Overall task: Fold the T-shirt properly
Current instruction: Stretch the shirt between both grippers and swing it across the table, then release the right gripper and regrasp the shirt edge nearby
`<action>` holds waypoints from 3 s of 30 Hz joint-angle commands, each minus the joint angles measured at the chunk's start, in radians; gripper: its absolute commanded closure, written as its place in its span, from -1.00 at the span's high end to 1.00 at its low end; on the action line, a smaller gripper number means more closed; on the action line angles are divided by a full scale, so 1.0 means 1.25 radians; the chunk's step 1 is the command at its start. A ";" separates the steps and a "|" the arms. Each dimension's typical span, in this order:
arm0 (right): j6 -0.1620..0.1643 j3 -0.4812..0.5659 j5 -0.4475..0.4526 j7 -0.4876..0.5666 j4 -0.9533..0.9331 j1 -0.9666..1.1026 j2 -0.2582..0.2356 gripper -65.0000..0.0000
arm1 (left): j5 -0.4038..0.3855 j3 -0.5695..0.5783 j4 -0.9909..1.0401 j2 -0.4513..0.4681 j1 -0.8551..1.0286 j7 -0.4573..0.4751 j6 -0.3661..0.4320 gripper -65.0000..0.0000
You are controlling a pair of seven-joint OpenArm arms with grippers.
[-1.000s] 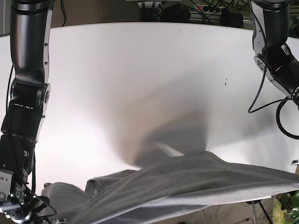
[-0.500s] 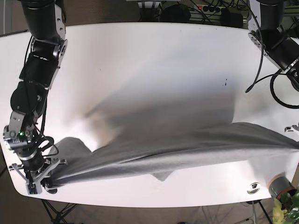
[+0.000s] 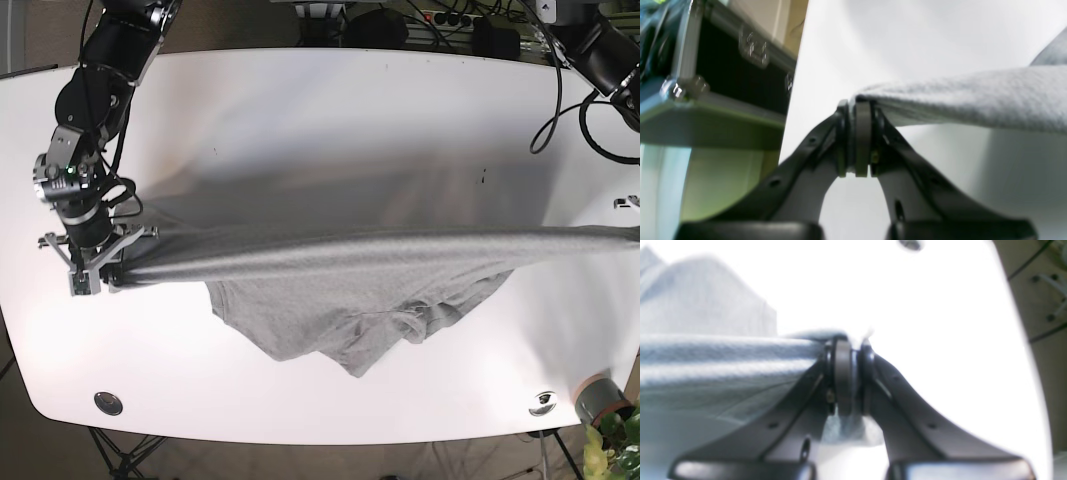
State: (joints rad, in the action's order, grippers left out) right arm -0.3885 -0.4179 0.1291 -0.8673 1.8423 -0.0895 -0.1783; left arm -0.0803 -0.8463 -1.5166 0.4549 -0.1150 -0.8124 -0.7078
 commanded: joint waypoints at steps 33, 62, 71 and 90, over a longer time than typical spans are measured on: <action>0.007 -0.031 -0.006 0.025 0.131 0.347 0.122 0.53 | -0.004 -0.091 -0.015 0.017 0.203 0.033 0.008 -1.00; 0.012 0.240 -0.014 0.091 -0.403 -0.216 0.126 0.50 | -0.004 -0.087 -0.017 0.017 0.203 0.034 0.008 -1.00; 0.012 0.310 -0.013 0.240 -0.702 -0.365 0.097 0.50 | 0.000 -0.088 -0.017 0.017 0.204 0.034 0.008 -1.00; 0.007 0.398 -0.013 0.424 -1.009 -0.458 0.120 0.47 | 0.000 -0.087 -0.014 0.017 0.203 0.034 0.008 -1.00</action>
State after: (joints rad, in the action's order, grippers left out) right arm -0.3664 0.0784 0.1081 -0.3424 0.5735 -0.6449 -0.0471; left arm -0.0757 -0.9489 -1.5188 0.4465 0.1463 -0.7876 -0.7044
